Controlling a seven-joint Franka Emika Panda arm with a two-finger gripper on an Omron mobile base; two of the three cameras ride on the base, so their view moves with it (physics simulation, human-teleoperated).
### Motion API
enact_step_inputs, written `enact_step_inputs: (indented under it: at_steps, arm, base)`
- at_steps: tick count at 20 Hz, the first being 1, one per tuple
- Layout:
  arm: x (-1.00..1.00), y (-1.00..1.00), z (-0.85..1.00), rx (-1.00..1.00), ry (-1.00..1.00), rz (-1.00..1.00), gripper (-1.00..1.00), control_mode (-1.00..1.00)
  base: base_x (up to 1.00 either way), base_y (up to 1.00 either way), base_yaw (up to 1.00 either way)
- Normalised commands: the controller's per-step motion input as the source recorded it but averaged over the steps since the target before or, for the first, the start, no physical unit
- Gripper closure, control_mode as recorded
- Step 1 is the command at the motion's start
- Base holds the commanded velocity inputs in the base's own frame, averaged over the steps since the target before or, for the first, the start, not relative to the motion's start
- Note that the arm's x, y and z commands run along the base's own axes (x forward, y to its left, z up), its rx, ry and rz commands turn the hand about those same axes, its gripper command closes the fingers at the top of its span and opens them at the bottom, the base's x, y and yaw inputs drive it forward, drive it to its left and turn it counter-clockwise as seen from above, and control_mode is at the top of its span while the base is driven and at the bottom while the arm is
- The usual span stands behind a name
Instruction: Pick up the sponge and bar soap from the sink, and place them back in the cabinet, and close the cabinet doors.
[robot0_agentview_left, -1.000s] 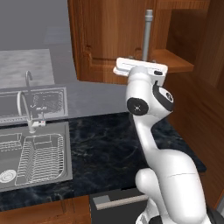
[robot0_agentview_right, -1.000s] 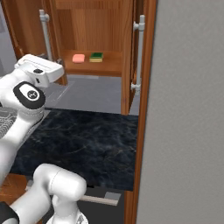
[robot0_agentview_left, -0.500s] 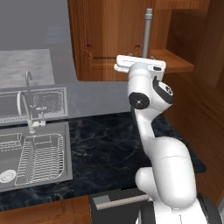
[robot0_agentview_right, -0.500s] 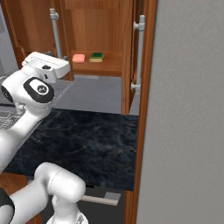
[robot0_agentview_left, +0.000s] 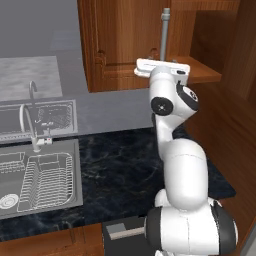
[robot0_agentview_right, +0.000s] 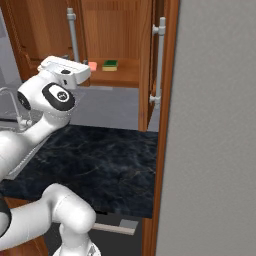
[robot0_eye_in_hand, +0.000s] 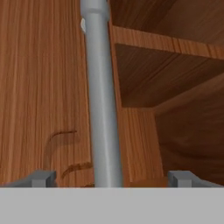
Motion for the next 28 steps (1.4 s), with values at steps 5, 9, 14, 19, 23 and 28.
enact_step_inputs:
  at_steps: [5,9,14,19,23,28]
  arm:
    - [0.36,-0.31,-0.04,0.0,0.0,0.01,-1.0,-1.0]
    - [0.37,-0.19,-0.09,0.0,0.0,0.03,-1.0,-1.0]
    - [0.28,-0.13,-0.04,0.0,0.0,0.04,-1.0,-1.0]
    - [-0.01,-0.03,0.0,0.0,0.04,0.03,-1.0,-1.0]
    - [-0.14,-0.02,0.04,0.0,0.04,0.0,-1.0,-1.0]
    - [-0.15,-0.02,0.09,0.0,0.07,0.0,-1.0,-1.0]
  base:
    - [0.0,0.0,0.0]
    - [0.0,0.0,0.0]
    - [0.0,0.0,0.0]
    - [0.0,0.0,0.0]
    - [0.0,0.0,0.0]
    - [0.0,0.0,0.0]
